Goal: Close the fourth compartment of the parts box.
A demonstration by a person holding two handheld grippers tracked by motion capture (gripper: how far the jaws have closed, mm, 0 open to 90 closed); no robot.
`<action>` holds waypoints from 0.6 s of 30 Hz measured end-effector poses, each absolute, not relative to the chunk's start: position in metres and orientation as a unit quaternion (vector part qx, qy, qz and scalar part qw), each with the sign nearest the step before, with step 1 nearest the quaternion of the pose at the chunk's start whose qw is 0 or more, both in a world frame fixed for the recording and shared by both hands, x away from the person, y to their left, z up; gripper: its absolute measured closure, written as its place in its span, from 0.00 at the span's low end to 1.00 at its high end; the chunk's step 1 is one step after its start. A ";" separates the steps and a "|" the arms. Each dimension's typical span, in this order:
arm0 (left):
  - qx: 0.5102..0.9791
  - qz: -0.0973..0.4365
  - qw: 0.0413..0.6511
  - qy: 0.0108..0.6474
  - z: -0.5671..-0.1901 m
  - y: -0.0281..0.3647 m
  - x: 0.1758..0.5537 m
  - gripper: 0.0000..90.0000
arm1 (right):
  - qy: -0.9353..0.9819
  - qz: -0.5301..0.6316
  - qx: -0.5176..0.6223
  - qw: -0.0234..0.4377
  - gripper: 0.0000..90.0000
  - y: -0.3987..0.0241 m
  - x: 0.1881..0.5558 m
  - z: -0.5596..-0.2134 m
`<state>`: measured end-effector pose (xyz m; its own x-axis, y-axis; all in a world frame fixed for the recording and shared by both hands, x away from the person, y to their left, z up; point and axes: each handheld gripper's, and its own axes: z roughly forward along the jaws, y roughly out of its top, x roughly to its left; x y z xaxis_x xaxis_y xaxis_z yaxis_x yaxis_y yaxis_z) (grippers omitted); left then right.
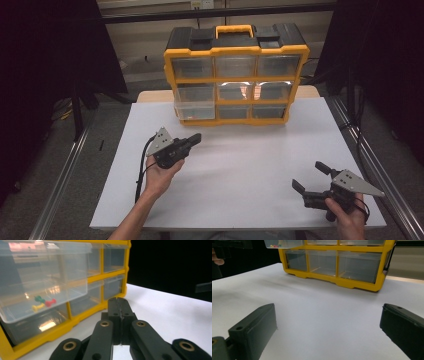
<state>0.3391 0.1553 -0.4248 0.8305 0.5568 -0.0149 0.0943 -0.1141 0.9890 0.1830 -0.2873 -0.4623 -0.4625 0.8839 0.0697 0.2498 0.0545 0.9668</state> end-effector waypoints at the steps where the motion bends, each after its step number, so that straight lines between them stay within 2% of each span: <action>1: 0.717 0.180 0.631 0.236 -0.425 0.152 0.340 1.00 | 0.665 0.539 0.426 0.294 0.01 -0.287 0.183 -0.462; 6: 0.722 0.200 0.620 0.233 -0.423 0.153 0.357 1.00 | 0.664 0.539 0.426 0.294 0.01 -0.287 0.183 -0.462; 8: 0.708 0.195 0.630 0.253 -0.423 0.149 0.361 1.00 | 0.664 0.540 0.425 0.295 0.01 -0.287 0.183 -0.462; 9: 0.719 0.205 0.619 0.241 -0.423 0.152 0.366 1.00 | 0.664 0.539 0.426 0.294 0.01 -0.288 0.183 -0.462; 18: 0.718 0.233 0.608 0.247 -0.422 0.151 0.381 1.00 | 0.665 0.539 0.426 0.295 0.01 -0.288 0.183 -0.462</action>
